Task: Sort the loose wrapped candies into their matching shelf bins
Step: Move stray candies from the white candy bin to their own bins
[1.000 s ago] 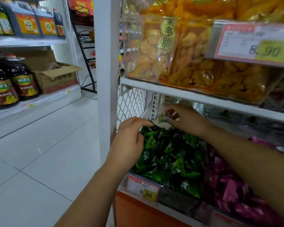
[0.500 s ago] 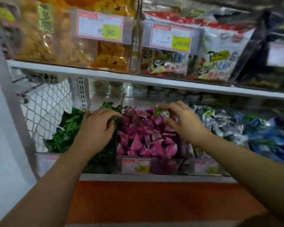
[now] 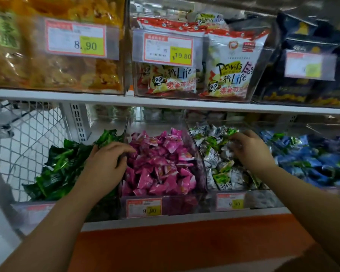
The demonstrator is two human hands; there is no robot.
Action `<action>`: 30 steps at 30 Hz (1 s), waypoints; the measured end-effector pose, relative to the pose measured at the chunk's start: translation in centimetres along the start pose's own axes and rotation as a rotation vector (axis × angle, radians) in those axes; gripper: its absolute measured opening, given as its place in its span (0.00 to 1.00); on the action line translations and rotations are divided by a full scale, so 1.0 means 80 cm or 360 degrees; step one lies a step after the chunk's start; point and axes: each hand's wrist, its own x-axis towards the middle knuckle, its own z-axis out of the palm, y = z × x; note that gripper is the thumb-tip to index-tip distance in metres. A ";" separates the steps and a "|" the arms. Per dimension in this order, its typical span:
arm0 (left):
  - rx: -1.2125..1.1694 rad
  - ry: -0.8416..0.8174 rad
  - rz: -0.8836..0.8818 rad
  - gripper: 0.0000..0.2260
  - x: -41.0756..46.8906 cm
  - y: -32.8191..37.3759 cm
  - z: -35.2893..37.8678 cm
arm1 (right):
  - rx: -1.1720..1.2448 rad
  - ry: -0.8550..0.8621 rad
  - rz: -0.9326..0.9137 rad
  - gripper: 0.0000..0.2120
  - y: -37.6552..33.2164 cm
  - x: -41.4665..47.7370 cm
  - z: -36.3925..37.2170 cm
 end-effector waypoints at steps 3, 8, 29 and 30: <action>0.0024 -0.0008 0.0011 0.12 0.000 -0.003 0.000 | -0.0016 -0.0055 0.0266 0.12 0.017 0.025 -0.004; 0.0017 -0.0024 0.0011 0.13 0.006 -0.005 0.002 | -0.0069 -0.0123 0.0420 0.14 0.035 0.016 -0.007; -0.0032 0.0021 0.0066 0.13 0.005 -0.008 0.009 | -0.0321 -0.0992 -0.0023 0.30 -0.014 0.046 0.010; -0.0039 0.0025 0.0073 0.13 0.004 -0.007 0.007 | -0.0258 -0.0953 -0.0020 0.29 -0.015 0.043 0.005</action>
